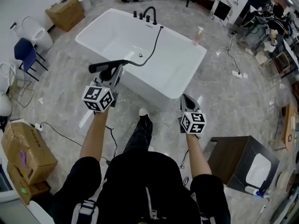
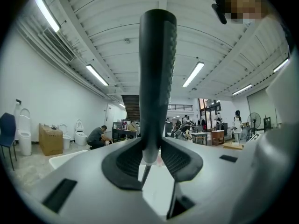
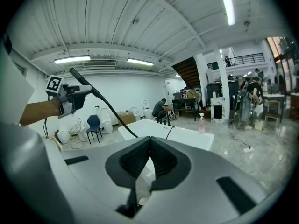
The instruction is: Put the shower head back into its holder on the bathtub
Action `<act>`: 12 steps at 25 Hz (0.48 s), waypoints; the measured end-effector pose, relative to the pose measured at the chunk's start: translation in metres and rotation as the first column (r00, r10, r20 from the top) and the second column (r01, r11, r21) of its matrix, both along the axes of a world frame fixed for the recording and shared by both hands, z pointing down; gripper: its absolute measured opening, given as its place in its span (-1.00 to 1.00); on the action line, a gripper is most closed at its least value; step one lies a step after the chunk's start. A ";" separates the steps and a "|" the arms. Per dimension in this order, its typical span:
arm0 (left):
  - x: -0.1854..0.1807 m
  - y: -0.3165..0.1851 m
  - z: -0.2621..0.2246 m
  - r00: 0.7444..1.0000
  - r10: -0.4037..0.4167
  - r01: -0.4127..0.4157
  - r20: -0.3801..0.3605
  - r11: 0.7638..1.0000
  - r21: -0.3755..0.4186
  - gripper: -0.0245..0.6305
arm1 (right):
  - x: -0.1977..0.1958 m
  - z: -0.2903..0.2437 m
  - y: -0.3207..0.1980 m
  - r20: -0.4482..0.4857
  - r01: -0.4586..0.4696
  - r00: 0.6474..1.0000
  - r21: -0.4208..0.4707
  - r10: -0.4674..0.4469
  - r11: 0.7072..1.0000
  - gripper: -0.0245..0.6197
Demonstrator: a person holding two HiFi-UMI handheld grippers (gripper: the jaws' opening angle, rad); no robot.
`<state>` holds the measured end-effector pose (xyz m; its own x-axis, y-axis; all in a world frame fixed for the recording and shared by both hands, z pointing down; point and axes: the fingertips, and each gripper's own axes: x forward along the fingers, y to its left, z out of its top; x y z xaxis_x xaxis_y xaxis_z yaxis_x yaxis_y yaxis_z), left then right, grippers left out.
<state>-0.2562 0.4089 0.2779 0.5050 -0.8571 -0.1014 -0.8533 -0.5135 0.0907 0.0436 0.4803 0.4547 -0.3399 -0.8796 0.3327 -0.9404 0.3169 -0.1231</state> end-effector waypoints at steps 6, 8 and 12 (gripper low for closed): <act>0.010 -0.064 0.012 1.000 0.010 -0.010 -0.015 1.000 -0.013 -0.50 | 0.007 0.011 -0.053 -0.013 0.004 1.000 -0.025 -0.004 1.000 -0.90; 0.014 -0.090 0.016 1.000 0.017 -0.018 -0.018 1.000 -0.019 -0.50 | 0.008 0.016 -0.075 -0.017 0.004 1.000 -0.038 -0.005 0.999 -0.90; 0.021 -0.151 0.024 0.999 0.030 -0.031 -0.021 0.999 -0.038 -0.50 | 0.012 0.022 -0.127 -0.023 0.003 1.000 -0.059 -0.004 0.998 -0.90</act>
